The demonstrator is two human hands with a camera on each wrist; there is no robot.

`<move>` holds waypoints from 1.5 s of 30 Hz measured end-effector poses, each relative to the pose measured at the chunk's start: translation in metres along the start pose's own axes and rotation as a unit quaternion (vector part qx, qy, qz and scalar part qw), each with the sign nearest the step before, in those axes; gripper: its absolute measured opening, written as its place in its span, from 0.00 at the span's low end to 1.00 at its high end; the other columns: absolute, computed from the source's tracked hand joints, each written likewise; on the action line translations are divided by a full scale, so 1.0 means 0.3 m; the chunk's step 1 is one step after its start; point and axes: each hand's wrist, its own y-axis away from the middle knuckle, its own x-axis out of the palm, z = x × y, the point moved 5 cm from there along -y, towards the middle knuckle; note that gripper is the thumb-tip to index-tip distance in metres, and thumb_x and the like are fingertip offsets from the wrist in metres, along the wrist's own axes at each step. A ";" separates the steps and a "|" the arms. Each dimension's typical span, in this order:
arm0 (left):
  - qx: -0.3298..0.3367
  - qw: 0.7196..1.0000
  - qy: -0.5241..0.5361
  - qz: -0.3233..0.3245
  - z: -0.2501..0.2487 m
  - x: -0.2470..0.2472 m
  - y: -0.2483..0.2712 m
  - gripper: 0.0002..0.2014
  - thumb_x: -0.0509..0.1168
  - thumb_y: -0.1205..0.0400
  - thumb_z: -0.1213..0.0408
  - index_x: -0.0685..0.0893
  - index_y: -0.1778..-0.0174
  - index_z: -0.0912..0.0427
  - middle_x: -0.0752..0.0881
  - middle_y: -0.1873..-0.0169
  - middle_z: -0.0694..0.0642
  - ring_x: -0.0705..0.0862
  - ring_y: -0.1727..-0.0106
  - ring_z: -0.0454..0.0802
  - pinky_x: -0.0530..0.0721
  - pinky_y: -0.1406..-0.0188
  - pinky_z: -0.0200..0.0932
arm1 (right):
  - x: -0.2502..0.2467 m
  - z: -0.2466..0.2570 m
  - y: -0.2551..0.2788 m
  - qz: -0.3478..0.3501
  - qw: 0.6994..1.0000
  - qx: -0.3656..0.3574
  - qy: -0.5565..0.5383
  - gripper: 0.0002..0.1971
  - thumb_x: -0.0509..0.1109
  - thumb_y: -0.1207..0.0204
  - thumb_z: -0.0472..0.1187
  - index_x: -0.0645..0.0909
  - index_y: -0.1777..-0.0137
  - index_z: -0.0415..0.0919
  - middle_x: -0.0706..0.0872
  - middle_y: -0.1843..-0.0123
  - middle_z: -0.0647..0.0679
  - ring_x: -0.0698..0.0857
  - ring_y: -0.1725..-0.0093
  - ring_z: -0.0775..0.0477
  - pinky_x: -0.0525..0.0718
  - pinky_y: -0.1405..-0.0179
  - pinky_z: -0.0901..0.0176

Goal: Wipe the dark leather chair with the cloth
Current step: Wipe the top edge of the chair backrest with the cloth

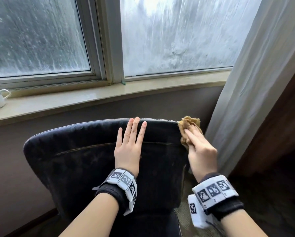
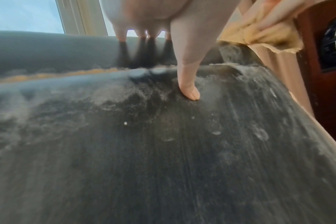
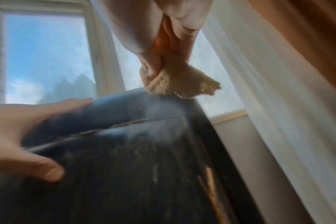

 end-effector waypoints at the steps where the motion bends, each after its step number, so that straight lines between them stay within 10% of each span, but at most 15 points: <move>1: -0.001 1.000 -0.001 -0.008 -0.002 -0.002 0.000 0.61 0.80 0.47 0.79 0.55 0.19 0.56 0.59 0.20 0.58 0.54 0.19 0.53 0.47 0.22 0.53 | 0.018 0.039 -0.004 -0.008 0.999 -0.034 -0.005 0.19 0.64 0.31 0.22 0.86 0.42 0.34 0.85 0.37 0.39 0.82 0.35 0.43 0.67 0.27 0.68; 10: 0.001 1.000 -0.015 -0.009 -0.006 -0.017 0.007 0.60 0.81 0.47 0.76 0.56 0.20 0.58 0.60 0.20 0.60 0.54 0.20 0.54 0.55 0.23 0.56 | 0.080 0.073 0.148 0.108 0.985 -0.134 0.001 0.22 0.68 0.37 0.18 0.87 0.45 0.34 0.89 0.42 0.41 0.87 0.41 0.44 0.68 0.28 0.66; 28: -0.008 1.000 -0.019 -0.013 -0.006 -0.020 0.015 0.60 0.81 0.48 0.77 0.57 0.20 0.58 0.61 0.20 0.59 0.55 0.20 0.54 0.62 0.25 0.57 | 0.078 -0.019 0.159 0.022 1.000 -0.003 0.019 0.22 0.55 0.30 0.26 0.86 0.43 0.33 0.87 0.39 0.37 0.85 0.39 0.37 0.66 0.28 0.68; 35: -0.009 1.000 -0.018 -0.017 0.005 -0.026 0.027 0.61 0.82 0.49 0.75 0.58 0.20 0.57 0.61 0.20 0.59 0.57 0.20 0.55 0.61 0.24 0.57 | 0.021 -0.035 0.097 -0.031 0.998 0.016 -0.045 0.17 0.66 0.30 0.23 0.86 0.43 0.32 0.85 0.38 0.39 0.79 0.33 0.48 0.62 0.26 0.77; 45: -0.018 1.000 -0.016 -0.011 0.024 -0.021 0.025 0.61 0.82 0.49 0.76 0.58 0.20 0.57 0.60 0.20 0.58 0.57 0.20 0.55 0.62 0.24 0.57 | 0.070 -0.049 0.268 0.042 0.985 0.139 -0.090 0.24 0.75 0.40 0.15 0.87 0.45 0.33 0.89 0.45 0.37 0.88 0.45 0.37 0.59 0.34 0.90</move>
